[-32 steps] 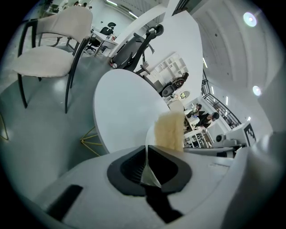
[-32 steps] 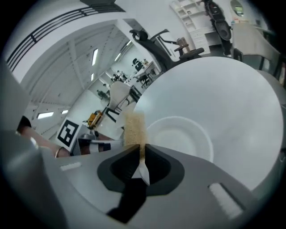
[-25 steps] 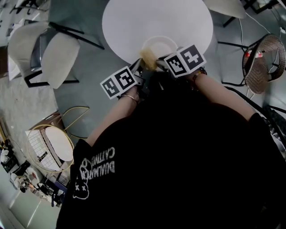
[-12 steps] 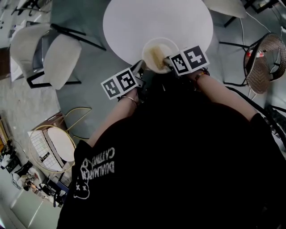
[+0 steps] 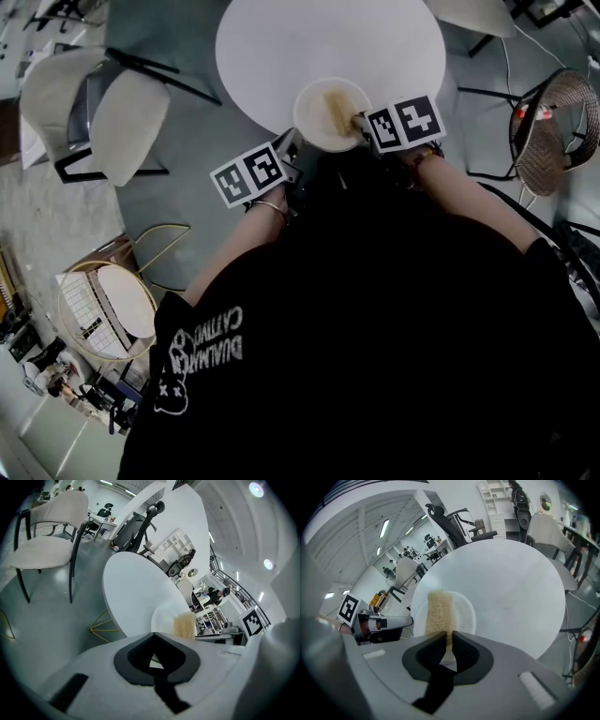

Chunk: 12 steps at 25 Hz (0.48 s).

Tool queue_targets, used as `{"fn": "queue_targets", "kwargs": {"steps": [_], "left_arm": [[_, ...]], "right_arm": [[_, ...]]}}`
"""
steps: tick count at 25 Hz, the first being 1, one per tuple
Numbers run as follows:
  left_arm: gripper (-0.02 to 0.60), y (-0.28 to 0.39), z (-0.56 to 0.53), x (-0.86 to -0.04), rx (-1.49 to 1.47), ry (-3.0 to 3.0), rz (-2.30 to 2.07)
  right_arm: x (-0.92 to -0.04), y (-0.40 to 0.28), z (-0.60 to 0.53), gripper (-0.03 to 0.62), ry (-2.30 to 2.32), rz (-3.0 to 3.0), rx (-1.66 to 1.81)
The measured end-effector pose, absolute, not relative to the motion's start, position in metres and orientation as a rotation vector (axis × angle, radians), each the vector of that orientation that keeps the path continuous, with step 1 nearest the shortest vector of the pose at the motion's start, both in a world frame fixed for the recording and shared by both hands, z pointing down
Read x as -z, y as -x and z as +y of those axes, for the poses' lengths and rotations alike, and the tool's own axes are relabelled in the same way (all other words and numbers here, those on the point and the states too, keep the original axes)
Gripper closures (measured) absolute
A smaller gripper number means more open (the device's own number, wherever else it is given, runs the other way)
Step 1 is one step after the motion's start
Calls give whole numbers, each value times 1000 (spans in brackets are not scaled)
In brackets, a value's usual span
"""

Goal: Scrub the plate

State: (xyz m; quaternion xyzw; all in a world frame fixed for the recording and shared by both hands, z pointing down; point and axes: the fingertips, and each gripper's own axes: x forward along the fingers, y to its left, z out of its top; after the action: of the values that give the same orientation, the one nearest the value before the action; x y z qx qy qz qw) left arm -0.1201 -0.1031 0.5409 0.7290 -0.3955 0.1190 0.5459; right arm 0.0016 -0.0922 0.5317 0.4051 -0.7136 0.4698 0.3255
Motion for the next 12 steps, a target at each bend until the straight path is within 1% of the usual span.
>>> {"fn": "queue_targets", "kwargs": {"steps": [12], "left_arm": [[581, 123, -102, -541, -252, -1708, -965]], "right_arm": [[-530, -32, -101, 551, -1203, -1836, -1303]]}}
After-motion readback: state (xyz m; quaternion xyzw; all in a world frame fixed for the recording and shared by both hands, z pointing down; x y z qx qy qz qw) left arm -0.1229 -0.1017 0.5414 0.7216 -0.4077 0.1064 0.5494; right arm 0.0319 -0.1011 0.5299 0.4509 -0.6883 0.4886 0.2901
